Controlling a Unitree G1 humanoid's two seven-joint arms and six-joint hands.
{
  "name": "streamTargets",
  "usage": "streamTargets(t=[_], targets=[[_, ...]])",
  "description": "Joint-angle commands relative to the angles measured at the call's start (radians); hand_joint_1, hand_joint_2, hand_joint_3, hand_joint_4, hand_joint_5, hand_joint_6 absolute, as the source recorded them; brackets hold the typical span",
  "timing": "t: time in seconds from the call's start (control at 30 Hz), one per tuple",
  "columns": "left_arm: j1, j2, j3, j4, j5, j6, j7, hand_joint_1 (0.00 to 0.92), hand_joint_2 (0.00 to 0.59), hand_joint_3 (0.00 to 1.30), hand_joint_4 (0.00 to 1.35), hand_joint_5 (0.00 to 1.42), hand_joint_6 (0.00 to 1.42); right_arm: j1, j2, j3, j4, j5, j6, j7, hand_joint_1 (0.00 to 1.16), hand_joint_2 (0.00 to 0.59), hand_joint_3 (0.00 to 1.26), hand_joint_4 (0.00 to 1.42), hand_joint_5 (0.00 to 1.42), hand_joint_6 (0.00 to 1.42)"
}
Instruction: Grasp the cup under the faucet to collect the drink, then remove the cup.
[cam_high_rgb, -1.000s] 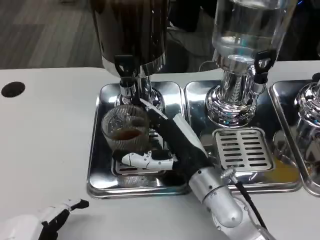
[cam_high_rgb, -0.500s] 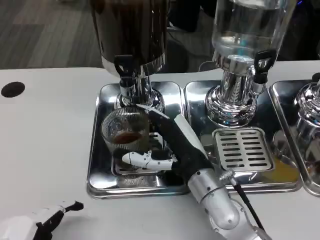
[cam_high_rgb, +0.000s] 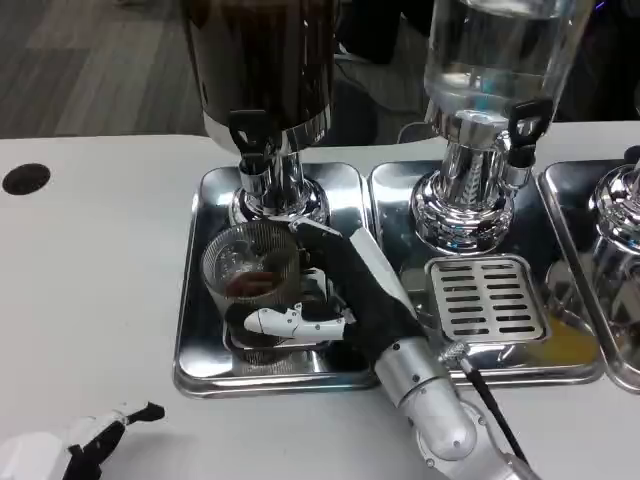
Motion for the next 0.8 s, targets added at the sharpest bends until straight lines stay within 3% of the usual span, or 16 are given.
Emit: streamTargets(t=[0.03, 0.43, 0.8], targets=[[0.001, 0.008, 0.004, -0.010, -0.008, -0.007, -0.015, 0.039, 0.087, 0.30, 0.23, 0.29, 0.25, 0.001, 0.008, 0.001, 0.002, -0.001, -0.016, -0.012, 0.84, 0.107, 0.38, 0.40, 0.42, 0.30], [-0.010, 0.004, -0.008, 0.000, -0.008, -0.004, -0.015, 0.041, 0.094, 0.30, 0.23, 0.30, 0.25, 0.023, -0.003, -0.015, -0.037, 0.025, -0.038, 0.004, 0.84, 0.113, 0.40, 0.42, 0.44, 0.32], [-0.043, -0.001, -0.025, 0.002, -0.004, 0.007, -0.029, 0.031, 0.097, 0.30, 0.23, 0.30, 0.26, 0.110, -0.043, -0.032, -0.236, 0.045, -0.001, 0.075, 0.84, 0.115, 0.40, 0.42, 0.44, 0.32]])
